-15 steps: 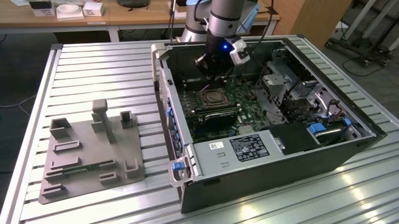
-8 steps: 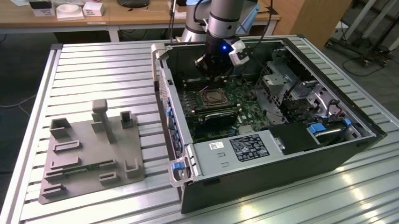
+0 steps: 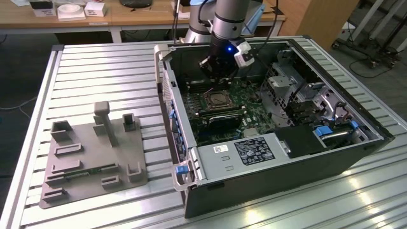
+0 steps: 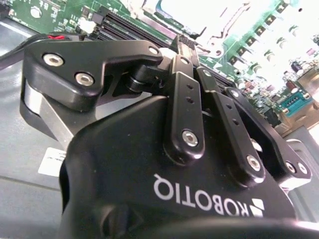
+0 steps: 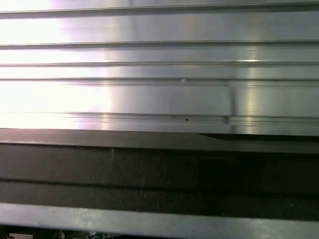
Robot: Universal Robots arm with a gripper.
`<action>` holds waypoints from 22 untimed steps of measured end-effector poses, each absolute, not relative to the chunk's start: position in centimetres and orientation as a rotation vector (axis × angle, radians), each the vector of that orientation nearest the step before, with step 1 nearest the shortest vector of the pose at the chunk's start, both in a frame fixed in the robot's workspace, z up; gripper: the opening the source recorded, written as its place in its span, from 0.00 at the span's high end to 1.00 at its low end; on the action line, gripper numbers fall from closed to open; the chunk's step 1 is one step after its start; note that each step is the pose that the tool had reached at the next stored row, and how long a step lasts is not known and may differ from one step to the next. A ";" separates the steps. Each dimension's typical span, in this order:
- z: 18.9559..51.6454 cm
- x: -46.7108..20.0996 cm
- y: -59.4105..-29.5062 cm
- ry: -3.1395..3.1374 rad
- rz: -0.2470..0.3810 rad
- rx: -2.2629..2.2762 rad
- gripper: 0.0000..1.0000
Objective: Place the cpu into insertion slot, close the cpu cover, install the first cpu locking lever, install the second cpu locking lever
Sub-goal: 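Install the first cpu locking lever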
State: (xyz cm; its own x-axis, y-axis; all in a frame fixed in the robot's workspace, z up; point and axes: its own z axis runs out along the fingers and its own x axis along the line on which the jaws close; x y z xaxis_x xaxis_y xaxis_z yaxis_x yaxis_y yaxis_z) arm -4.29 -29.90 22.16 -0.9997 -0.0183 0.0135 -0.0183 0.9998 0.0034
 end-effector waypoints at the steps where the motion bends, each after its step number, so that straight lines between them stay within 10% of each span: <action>1: 22.1 -4.2 -29.9 -3.128 -0.005 0.029 0.89; 22: 21.6 -3.2 -29.7 -3.128 -0.019 0.040 0.89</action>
State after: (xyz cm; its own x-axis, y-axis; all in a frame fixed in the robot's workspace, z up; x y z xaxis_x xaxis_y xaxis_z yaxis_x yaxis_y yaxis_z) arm -3.25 -29.72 21.56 -0.9996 -0.0254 0.0134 -0.0252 0.9996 0.0124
